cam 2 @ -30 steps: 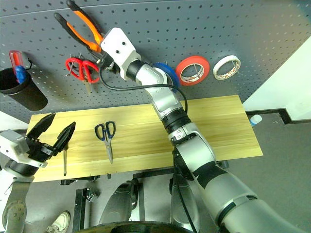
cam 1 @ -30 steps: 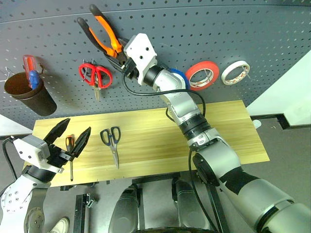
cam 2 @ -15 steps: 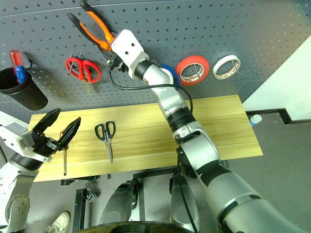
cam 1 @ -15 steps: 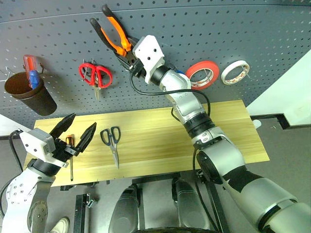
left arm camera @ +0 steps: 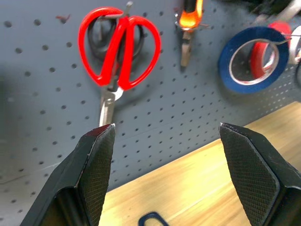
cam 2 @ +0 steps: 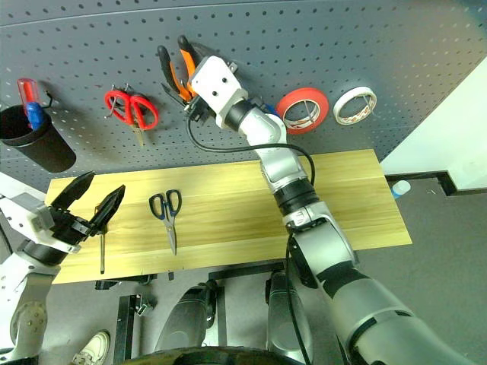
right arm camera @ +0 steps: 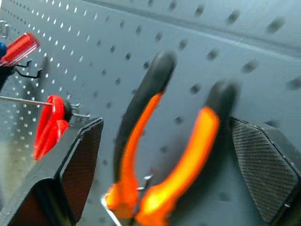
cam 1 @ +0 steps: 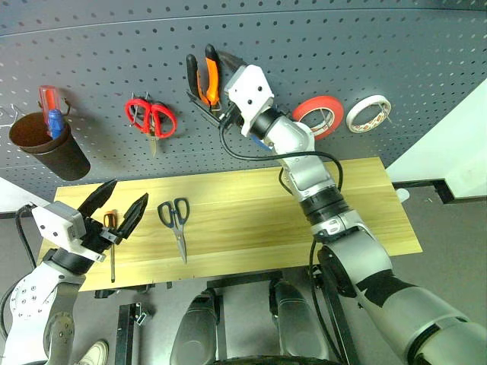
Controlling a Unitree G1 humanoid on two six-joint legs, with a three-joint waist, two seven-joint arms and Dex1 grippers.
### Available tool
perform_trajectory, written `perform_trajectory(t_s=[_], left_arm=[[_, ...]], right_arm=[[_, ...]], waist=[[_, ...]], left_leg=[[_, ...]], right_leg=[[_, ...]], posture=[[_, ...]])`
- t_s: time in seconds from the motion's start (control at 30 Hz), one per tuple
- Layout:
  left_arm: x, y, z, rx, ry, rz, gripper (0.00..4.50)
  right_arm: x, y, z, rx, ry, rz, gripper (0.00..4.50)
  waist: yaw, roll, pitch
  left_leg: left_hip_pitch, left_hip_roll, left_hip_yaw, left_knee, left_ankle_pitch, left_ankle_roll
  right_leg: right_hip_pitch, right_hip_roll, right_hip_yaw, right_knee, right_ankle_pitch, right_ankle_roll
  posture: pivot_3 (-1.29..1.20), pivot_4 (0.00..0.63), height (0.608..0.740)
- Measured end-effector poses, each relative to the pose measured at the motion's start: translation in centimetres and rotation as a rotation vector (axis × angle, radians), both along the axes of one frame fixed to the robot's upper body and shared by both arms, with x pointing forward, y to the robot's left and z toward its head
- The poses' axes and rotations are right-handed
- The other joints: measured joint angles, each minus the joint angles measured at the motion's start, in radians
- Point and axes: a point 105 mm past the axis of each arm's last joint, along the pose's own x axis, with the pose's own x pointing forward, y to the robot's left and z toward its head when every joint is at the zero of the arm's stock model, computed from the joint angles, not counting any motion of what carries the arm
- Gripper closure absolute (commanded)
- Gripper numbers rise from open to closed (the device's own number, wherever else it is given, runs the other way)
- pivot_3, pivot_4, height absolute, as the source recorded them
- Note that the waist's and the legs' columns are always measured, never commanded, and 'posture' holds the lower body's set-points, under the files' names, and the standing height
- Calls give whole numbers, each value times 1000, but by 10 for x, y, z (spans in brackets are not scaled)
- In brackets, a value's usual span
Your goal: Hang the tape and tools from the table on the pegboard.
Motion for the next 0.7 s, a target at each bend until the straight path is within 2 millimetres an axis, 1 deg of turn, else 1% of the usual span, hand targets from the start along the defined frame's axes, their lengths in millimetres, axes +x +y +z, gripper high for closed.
perform_trajectory(t_s=[0.07,0.2,0.3,0.37,0.4,0.43,0.5,0.57,0.63,0.7], left_arm=[[-3,4,-3,4,16,18,823],[-16,10,-17,11,90,54,823],[-19,14,-27,3,154,93,823],[-18,15,-35,-6,207,136,823],[-18,14,-42,-5,248,168,823],[-16,14,-56,1,324,213,823],[-13,13,-87,13,498,303,464],[-6,6,-110,12,640,366,17],[5,-6,-120,-2,717,398,17],[20,-17,-124,-31,775,438,17]], right_arm=[[-11,-8,-2,-46,-54,-5,31],[-37,-27,-14,-174,-135,4,31],[-50,-38,-22,-254,-160,17,31],[-63,-46,-31,-325,-165,50,31],[-71,-51,-38,-366,-157,74,31],[-78,-57,-48,-420,-139,100,31],[-86,-67,-67,-509,-97,132,0],[-91,-78,-86,-582,-61,147,0],[-94,-85,-100,-637,-55,157,0],[-94,-94,-118,-705,-41,157,0]], waist=[[-1,0,0],[-1,-1,-1],[5,-1,-1],[12,-1,-1],[17,-2,-1],[21,-2,-1],[25,-3,-2],[27,-3,-2],[27,-4,-2],[27,-5,-3]], left_leg=[[0,0,0,0,0,0],[-1,0,1,-1,0,0],[-1,0,1,0,0,0],[0,0,1,1,0,0],[1,0,1,2,0,0],[1,0,1,2,0,0],[2,0,1,3,0,0],[2,0,0,4,0,0],[3,0,0,5,0,0],[4,0,0,5,0,0]], right_leg=[[0,0,0,-1,0,0],[0,0,0,-3,0,0],[1,0,0,-3,0,0],[3,0,0,-3,0,-1],[4,0,0,-4,-1,-2],[5,0,0,-4,-1,-2],[6,0,0,-5,-1,-2],[7,0,0,-5,0,0],[8,0,0,-4,1,1],[10,0,-1,-4,1,1]], posture=[[21,213,733],[31,212,733],[33,216,733],[29,218,733],[28,220,733],[29,221,733],[29,218,733],[25,215,733],[25,214,733],[20,209,733]])
